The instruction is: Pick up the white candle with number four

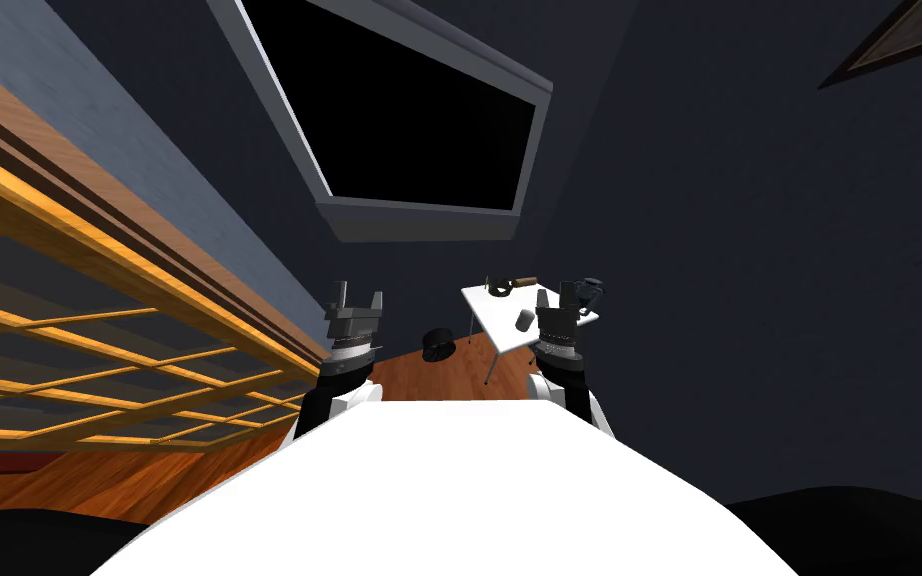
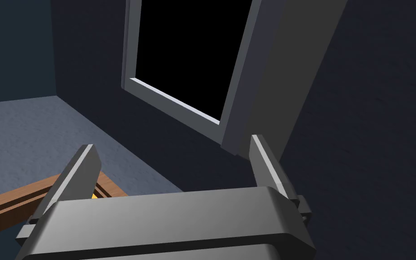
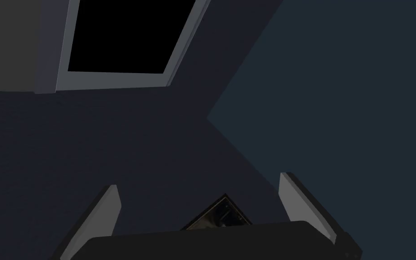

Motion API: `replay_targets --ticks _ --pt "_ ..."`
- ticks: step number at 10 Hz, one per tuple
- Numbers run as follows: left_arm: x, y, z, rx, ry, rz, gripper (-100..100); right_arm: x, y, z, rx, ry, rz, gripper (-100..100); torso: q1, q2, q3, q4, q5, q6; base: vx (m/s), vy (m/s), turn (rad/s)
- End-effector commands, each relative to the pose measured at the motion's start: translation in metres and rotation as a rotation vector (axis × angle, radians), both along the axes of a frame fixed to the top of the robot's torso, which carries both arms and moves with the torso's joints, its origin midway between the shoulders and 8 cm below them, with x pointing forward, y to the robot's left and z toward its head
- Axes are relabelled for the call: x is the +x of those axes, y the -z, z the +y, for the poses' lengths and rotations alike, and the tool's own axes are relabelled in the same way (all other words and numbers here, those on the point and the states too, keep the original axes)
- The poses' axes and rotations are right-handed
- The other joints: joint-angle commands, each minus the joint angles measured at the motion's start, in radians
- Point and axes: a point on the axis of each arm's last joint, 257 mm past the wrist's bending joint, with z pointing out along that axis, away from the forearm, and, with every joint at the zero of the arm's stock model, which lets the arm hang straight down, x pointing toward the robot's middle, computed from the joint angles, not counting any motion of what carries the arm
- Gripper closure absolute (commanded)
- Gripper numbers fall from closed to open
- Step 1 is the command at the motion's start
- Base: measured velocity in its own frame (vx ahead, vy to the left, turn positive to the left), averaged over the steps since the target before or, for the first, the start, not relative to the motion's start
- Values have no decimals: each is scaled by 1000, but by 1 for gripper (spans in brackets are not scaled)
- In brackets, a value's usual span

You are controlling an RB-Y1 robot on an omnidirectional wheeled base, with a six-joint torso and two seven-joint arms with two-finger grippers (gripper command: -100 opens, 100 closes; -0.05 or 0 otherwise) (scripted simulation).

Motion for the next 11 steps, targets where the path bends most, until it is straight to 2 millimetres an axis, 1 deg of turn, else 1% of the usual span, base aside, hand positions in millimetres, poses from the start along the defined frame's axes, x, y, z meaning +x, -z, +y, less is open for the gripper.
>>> replay_targets --ticks 1,3,4,5,7,8,9,10,11 --pt "0 0 0 0 0 0 0 3 7 5 -35 -19 20 -100 0 0 0 0 0 0 -2 4 34" --pt "0 0 0 0 0 0 0 7 24 11 -84 -47 60 -100 0 0 0 0 0 0 -7 7 58" --pt "0 0 0 0 0 0 0 10 36 14 -109 -61 86 -100 0 0 0 0 0 0 -10 7 81" --pt "0 0 0 0 0 0 0 10 36 15 -120 -67 88 -100 0 1 0 0 0 0 -7 3 14" --pt "0 0 0 0 0 0 0 14 66 19 -173 -98 155 -100 0 1 0 0 0 0 -10 4 77" --pt "0 0 0 0 0 0 0 14 67 20 -184 -103 157 -100 0 1 0 0 0 0 -9 0 33" --pt "0 0 0 0 0 0 0 15 85 21 -214 -121 197 -100 0 1 0 0 0 0 -9 1 61" --pt "0 0 0 0 0 0 0 15 85 21 -218 -123 198 -100 0 1 0 0 0 0 -8 0 42" --pt "0 0 0 0 0 0 0 15 105 22 -250 -141 241 -100 0 1 0 0 0 0 -10 1 90"
